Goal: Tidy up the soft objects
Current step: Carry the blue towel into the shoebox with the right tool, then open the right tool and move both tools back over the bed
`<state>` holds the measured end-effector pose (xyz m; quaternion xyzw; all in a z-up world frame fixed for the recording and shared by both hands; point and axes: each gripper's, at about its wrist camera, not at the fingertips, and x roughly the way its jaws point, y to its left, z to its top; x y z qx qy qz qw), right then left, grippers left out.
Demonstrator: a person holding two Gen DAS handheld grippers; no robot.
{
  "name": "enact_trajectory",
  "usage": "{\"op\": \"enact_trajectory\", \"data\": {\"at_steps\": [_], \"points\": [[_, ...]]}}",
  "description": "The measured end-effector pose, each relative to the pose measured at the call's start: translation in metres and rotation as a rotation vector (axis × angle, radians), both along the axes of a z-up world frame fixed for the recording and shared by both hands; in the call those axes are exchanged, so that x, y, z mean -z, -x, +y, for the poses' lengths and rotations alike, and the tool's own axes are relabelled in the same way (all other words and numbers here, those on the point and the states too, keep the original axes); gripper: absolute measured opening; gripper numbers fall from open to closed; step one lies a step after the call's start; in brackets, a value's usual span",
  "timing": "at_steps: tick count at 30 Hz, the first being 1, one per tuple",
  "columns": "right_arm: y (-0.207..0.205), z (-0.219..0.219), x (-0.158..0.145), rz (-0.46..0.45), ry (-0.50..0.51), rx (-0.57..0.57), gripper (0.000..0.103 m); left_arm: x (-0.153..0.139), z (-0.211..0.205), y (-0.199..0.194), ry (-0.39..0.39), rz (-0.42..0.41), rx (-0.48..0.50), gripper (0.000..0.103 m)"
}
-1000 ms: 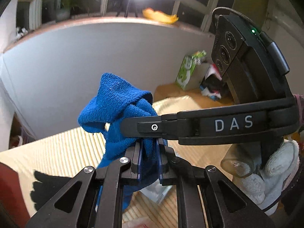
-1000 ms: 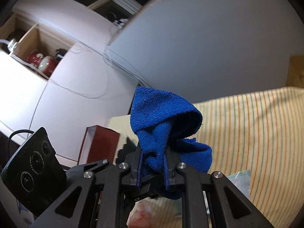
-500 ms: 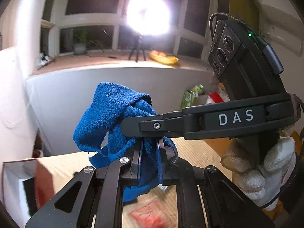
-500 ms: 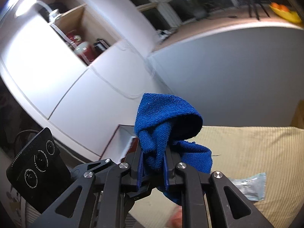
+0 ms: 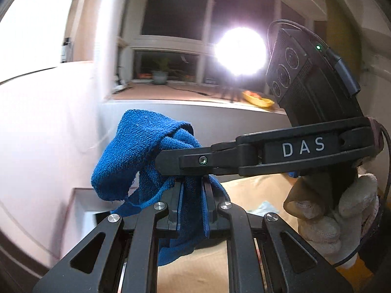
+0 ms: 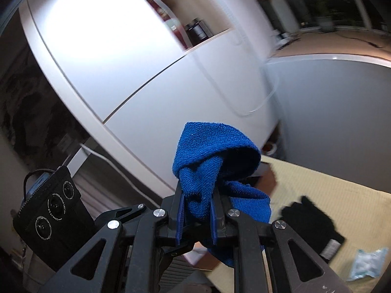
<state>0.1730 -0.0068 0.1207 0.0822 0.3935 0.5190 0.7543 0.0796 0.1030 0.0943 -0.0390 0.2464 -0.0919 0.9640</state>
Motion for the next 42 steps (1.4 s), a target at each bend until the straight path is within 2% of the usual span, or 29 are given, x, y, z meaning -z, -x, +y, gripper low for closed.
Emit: {"op": "enact_trajectory", "data": {"at_steps": [5, 10, 18, 22, 24, 27, 32, 34, 38, 42], "points": [[0.008, 0.059, 0.018, 0.030, 0.019, -0.082, 0.016, 0.018, 0.044, 0.014, 0.013, 0.040, -0.085, 0.011], [0.009, 0.109, 0.058, 0.081, 0.082, -0.132, 0.016, 0.053, 0.073, 0.012, 0.031, 0.126, -0.141, 0.011], [-0.004, 0.148, 0.112, 0.129, 0.191, -0.124, 0.018, 0.107, 0.093, -0.019, 0.051, 0.237, -0.199, 0.011], [-0.014, 0.148, 0.126, 0.134, 0.211, -0.097, 0.022, 0.125, 0.097, -0.028, 0.015, 0.271, -0.247, 0.011], [-0.014, 0.146, 0.128, 0.131, 0.213, -0.086, 0.041, 0.135, 0.103, -0.033, -0.003, 0.294, -0.285, 0.011], [-0.018, 0.141, 0.128, 0.110, 0.215, -0.064, 0.056, 0.144, 0.112, -0.036, -0.009, 0.313, -0.326, 0.013], [-0.021, 0.129, 0.128, 0.091, 0.231, -0.036, 0.058, 0.146, 0.117, -0.030, -0.011, 0.307, -0.366, 0.027], [-0.021, 0.120, 0.128, 0.082, 0.232, -0.026, 0.060, 0.143, 0.114, -0.019, -0.015, 0.289, -0.376, 0.039], [-0.019, 0.099, 0.128, 0.032, 0.241, 0.004, 0.064, 0.133, 0.108, -0.006, -0.028, 0.252, -0.382, 0.042], [-0.010, 0.070, 0.125, -0.023, 0.254, 0.035, 0.065, 0.123, 0.094, 0.004, -0.057, 0.199, -0.385, 0.052]]}}
